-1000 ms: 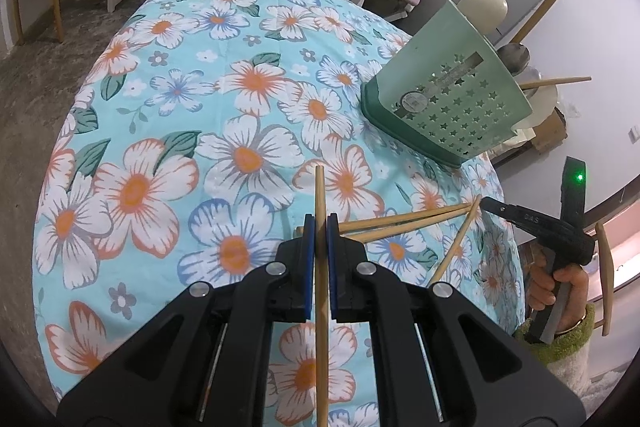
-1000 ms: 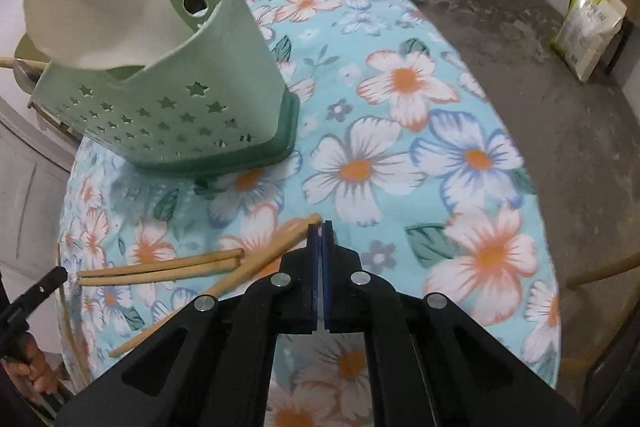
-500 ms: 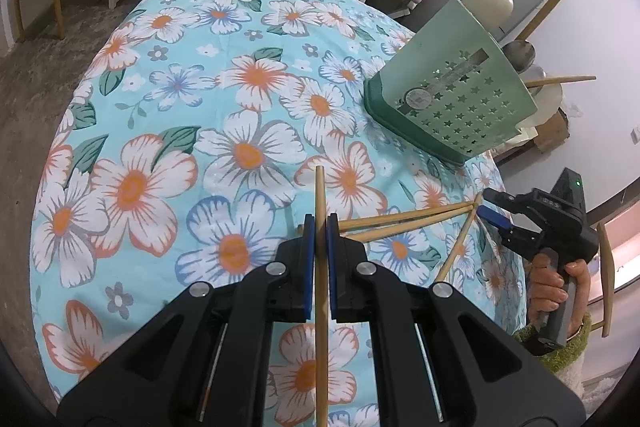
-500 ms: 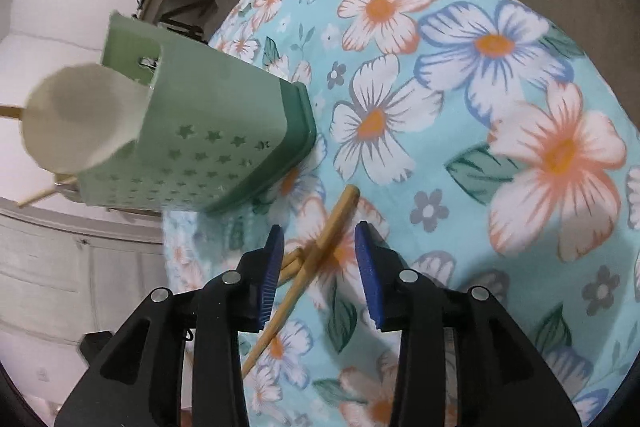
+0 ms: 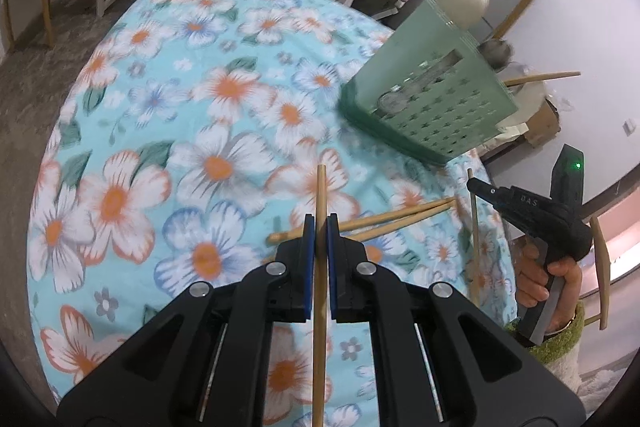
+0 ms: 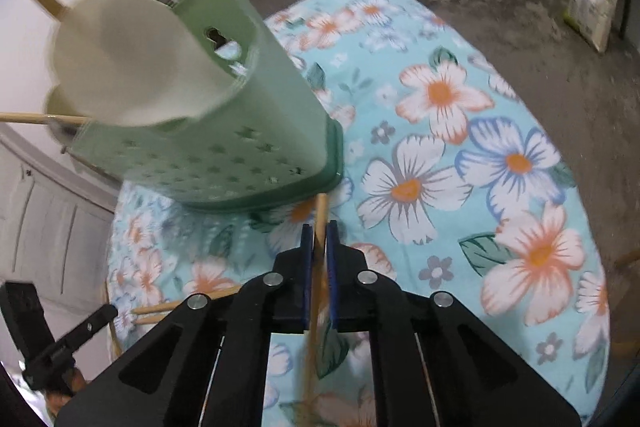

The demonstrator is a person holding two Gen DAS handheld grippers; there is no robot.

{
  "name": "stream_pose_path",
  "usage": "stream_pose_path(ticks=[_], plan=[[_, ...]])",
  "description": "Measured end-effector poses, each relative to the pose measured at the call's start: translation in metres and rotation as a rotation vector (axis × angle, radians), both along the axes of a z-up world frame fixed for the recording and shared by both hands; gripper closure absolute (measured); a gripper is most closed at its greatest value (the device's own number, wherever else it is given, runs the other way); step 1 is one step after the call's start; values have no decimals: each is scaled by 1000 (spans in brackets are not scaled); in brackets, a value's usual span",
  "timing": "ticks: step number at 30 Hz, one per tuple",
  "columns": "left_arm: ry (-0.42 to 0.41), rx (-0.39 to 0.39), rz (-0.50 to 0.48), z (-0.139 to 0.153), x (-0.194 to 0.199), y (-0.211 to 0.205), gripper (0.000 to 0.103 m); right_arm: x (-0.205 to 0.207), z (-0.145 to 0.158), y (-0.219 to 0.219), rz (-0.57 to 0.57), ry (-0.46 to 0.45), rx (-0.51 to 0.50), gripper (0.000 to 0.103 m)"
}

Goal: Organize utensils
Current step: 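Lift both held chopsticks into the green holder and release them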

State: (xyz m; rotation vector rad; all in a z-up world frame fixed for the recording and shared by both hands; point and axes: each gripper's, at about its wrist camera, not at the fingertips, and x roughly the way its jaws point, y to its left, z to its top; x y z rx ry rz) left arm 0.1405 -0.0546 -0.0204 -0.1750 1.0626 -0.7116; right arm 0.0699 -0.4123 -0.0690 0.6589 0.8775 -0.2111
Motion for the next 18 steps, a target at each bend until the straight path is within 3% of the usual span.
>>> stream_pose_path(ticks=[7,15,18], plan=[[-153,-102,-56,68,-1,-23,99,-28,41,10,33,-109,-57,97],[-449,-277,-96,179,-4,-65,99,-46,62,11,48,-233,-2,97],[-520,-316,-97,207,-1,-81,99,-49,67,14,61,-258,-1,97]])
